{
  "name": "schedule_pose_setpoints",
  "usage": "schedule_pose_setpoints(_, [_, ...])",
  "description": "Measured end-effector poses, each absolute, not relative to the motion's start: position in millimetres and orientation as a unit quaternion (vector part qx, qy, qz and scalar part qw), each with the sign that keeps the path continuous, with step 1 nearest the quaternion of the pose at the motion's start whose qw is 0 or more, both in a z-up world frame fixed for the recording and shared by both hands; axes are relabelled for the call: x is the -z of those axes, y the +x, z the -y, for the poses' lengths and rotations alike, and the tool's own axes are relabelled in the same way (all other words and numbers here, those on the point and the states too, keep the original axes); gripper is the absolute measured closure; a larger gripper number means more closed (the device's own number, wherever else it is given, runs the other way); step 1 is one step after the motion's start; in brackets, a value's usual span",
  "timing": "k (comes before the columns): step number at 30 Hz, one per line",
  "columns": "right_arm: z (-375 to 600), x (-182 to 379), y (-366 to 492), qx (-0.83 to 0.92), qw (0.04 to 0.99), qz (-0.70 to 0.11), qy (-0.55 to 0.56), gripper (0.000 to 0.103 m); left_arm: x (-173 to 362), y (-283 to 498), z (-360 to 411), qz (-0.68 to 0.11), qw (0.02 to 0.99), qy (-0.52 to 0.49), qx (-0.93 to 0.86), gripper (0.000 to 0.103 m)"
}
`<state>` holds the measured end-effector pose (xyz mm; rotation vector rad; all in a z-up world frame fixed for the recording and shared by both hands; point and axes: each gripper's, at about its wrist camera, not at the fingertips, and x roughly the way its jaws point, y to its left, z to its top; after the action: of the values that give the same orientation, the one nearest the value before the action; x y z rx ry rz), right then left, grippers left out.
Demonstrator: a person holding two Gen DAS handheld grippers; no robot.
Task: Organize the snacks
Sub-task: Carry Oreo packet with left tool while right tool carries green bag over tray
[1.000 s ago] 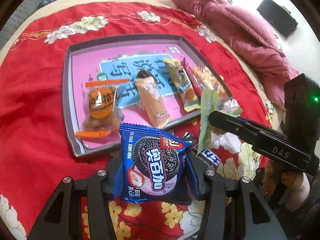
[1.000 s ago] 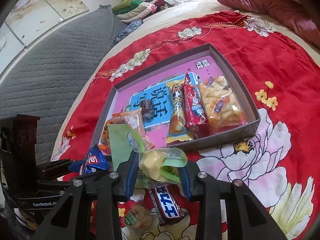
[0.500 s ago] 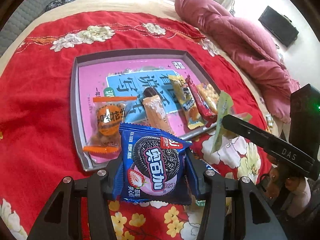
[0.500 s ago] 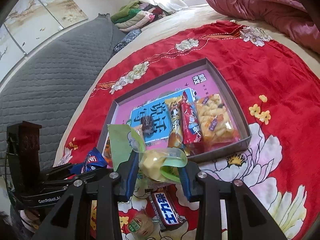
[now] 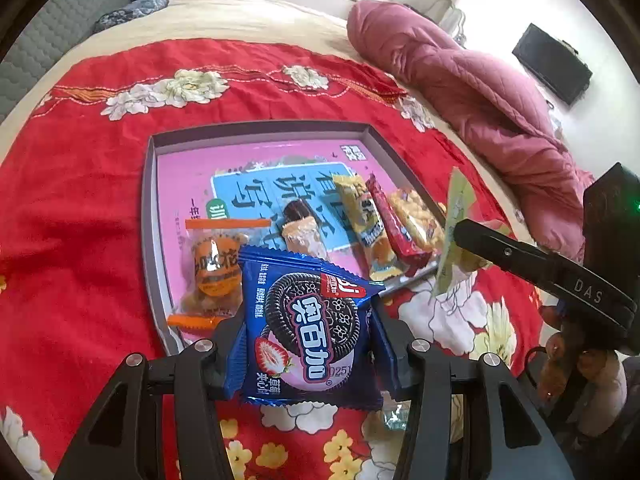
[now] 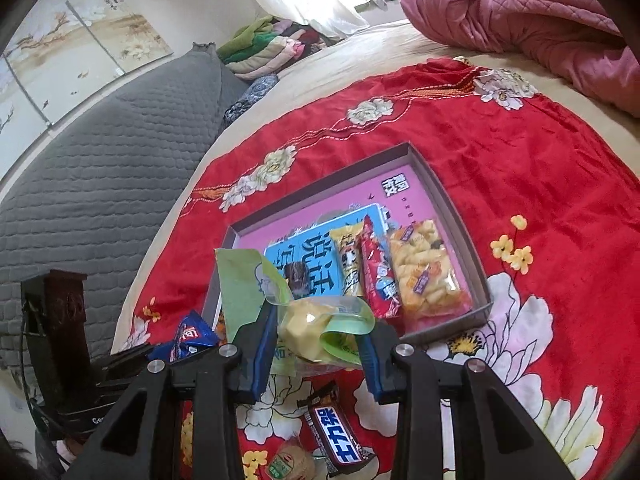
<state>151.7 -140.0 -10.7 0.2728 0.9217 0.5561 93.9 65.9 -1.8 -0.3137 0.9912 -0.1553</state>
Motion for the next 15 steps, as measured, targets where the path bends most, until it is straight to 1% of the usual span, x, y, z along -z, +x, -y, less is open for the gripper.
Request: schedule_pose_setpoints(15, [147,0,167,-0.255,0.86,-0.418,0.142,0.066,3,103,-72,-0.464,0.868,-0.163,0.069,0.049])
